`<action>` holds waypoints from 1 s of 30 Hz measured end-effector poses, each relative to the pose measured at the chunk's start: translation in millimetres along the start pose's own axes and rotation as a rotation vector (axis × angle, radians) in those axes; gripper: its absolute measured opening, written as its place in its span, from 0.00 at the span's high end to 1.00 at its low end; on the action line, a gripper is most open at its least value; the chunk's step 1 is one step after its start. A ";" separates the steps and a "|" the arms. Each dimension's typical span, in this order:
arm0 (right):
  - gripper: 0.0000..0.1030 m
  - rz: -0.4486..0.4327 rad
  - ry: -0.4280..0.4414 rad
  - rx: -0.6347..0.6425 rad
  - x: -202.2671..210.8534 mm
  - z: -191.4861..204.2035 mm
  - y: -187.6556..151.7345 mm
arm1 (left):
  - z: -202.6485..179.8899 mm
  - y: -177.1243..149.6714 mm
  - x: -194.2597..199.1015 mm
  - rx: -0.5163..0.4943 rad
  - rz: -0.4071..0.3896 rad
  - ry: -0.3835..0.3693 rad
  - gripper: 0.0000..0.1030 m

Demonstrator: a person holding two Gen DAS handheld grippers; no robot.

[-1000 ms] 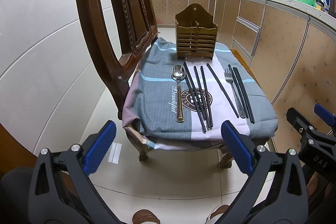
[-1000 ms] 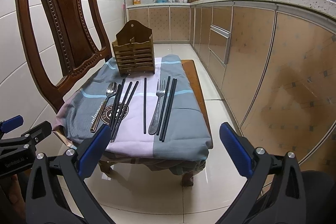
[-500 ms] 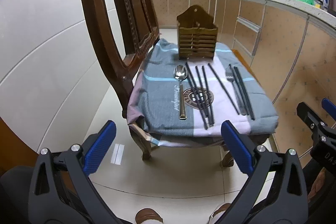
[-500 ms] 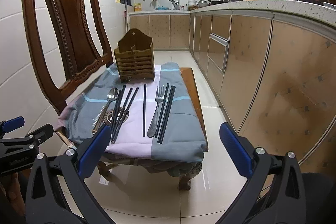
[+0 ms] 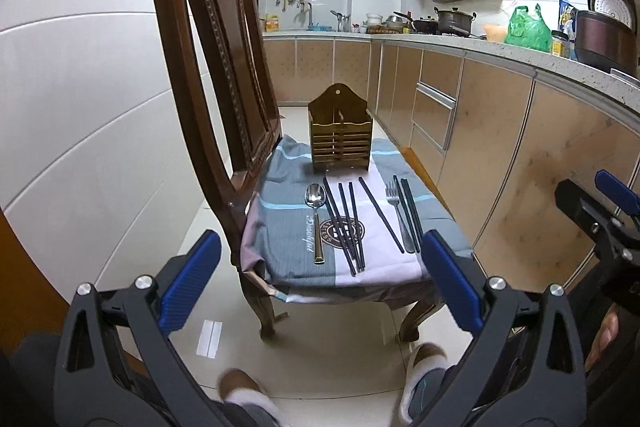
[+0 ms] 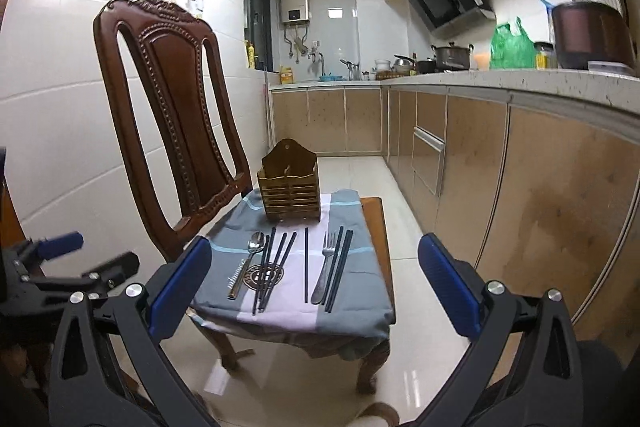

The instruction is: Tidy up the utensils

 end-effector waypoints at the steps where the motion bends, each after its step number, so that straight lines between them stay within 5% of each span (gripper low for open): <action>1: 0.02 0.005 0.011 -0.004 -2.8 -2.0 0.9 | -1.3 -0.3 -4.4 -0.003 0.000 -0.006 0.04; 5: 0.02 -0.011 0.084 -0.014 -18.4 -14.3 9.4 | -6.9 2.5 -33.2 -0.036 0.025 -0.021 0.04; 10: 0.02 0.089 0.132 0.030 -71.6 -37.9 13.1 | -11.9 10.4 -104.1 -0.070 0.120 -0.035 0.04; 15: 0.02 0.256 0.308 0.025 -159.9 -70.5 24.1 | -22.6 28.9 -188.6 -0.132 0.186 -0.045 0.05; 19: 0.04 0.370 0.444 0.051 -239.5 -98.8 36.5 | -32.3 42.9 -256.2 -0.208 0.250 -0.106 0.24; 23: 0.14 0.483 0.648 0.059 -309.3 -123.6 34.2 | -35.5 47.8 -316.6 -0.263 0.313 -0.173 0.30; 27: 0.32 0.597 0.707 0.069 -364.8 -144.3 10.3 | -36.4 45.9 -366.0 -0.308 0.352 -0.176 0.31; 30: 0.35 0.622 0.780 0.007 -390.3 -153.9 -9.9 | -39.0 40.1 -390.7 -0.268 0.390 -0.207 0.34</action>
Point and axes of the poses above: each gripper's, at about its wrist camera, not at the fingertips, and x roughly against the way its jaws point, z to its left, y to its top, the point moved 3 cm from there along -x, roughly the way its jaws point, and after that the axes turned 11 degrees about y, right-handed, at the moved point
